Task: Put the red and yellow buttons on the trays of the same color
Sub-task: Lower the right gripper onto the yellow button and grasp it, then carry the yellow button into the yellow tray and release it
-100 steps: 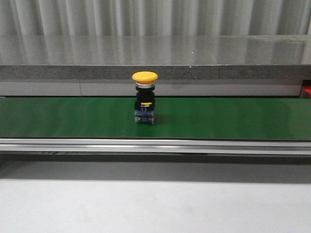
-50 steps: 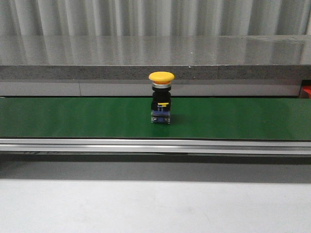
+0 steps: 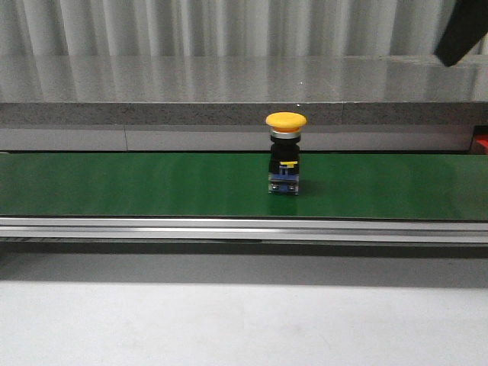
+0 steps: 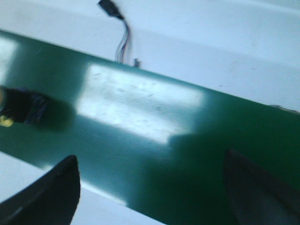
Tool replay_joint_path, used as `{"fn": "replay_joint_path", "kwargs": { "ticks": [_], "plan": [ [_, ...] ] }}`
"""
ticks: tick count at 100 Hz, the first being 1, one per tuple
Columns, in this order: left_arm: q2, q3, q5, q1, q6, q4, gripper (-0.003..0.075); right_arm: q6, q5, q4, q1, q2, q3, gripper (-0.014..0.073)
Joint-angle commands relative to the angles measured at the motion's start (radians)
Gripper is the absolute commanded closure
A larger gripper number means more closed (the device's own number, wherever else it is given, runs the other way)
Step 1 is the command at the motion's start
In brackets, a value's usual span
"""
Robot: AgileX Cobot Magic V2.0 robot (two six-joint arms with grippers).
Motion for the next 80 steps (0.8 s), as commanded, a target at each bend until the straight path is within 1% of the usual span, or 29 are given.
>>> {"fn": "replay_joint_path", "kwargs": {
  "ticks": [1,15,35,43,54,67,74,80],
  "plan": [
    [0.005,-0.025,-0.086,-0.009,-0.001,-0.003,0.0741,-0.023,-0.057,0.019,0.085,-0.035,-0.012,-0.0022],
    [0.005,-0.025,-0.086,-0.009,-0.001,-0.003,0.0741,-0.023,-0.106,0.019,0.199,-0.007,-0.011,-0.0022],
    [0.005,-0.025,-0.086,-0.009,-0.001,-0.003,0.0741,-0.023,-0.170,0.019,0.303,0.073,-0.011,-0.0022],
    [0.005,-0.025,-0.086,-0.009,-0.001,-0.003,0.0741,-0.023,-0.203,0.019,0.322,0.109,-0.018,-0.0022],
    [0.005,-0.025,-0.086,-0.009,-0.001,-0.003,0.0741,-0.023,-0.267,0.019,0.323,0.161,-0.026,-0.0022],
    [0.005,-0.025,-0.086,-0.009,-0.001,-0.003,0.0741,-0.023,-0.305,0.017,0.323,0.209,-0.026,-0.0012],
    [0.005,-0.025,-0.086,-0.009,-0.001,-0.003,0.0741,-0.023,-0.315,0.017,0.323,0.229,-0.026,0.0053],
    [0.005,-0.025,-0.086,-0.009,-0.001,-0.003,0.0741,-0.023,-0.322,0.017,0.323,0.240,-0.026,0.0158]
  ]
}}
